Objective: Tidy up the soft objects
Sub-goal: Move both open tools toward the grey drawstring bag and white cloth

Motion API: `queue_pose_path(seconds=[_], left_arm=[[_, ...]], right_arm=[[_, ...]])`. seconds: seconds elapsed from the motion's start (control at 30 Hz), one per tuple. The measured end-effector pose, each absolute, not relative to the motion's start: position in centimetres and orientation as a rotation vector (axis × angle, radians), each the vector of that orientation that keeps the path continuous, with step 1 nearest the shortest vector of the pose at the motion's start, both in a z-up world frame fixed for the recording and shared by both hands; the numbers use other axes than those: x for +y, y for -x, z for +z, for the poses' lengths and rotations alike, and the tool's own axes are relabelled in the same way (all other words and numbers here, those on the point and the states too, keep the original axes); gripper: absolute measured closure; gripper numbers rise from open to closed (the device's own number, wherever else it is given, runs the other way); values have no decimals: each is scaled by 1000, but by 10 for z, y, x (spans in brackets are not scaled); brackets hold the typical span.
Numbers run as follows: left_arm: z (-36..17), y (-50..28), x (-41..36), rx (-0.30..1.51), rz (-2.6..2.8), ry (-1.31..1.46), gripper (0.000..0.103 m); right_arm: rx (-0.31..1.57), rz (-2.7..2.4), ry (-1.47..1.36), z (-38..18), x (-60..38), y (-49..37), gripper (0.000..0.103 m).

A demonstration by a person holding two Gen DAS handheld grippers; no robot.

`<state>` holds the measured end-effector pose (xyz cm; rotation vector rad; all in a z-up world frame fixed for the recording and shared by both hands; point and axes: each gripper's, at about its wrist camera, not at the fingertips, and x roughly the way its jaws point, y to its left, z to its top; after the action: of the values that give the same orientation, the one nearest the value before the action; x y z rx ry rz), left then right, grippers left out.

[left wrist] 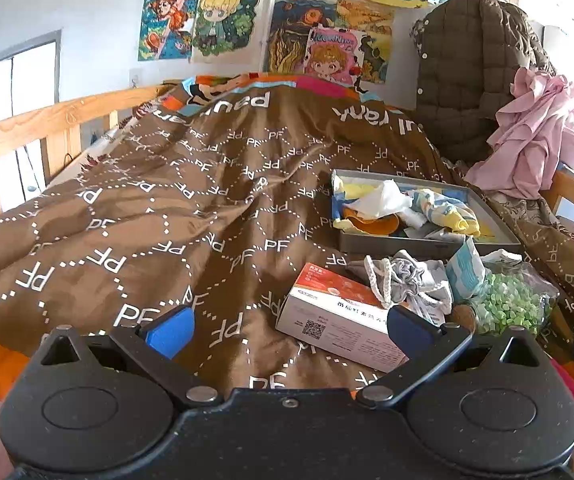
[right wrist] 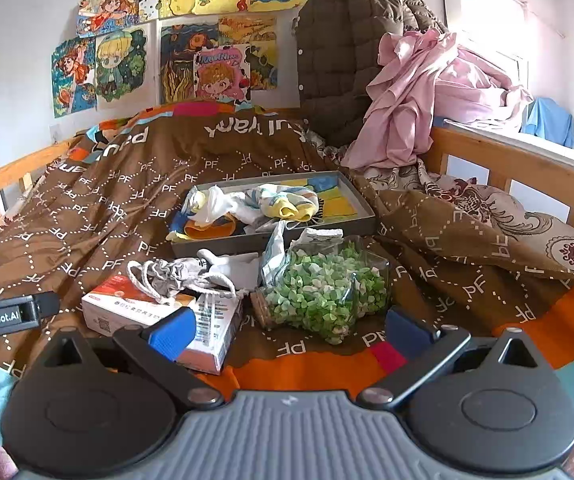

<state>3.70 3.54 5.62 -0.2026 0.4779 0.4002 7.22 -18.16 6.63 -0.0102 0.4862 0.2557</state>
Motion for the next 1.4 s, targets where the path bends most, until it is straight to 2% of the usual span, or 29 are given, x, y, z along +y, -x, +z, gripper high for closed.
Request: queue_pose_path(seconds=[1.0,1.4], left_arm=[[51,-22,26,512,402,247,1],[61,-59,42,539,315,198,1]], right_arm=[[452,288,33,73,-176,-57,0],[497,367,133,92,-173,-90,0]])
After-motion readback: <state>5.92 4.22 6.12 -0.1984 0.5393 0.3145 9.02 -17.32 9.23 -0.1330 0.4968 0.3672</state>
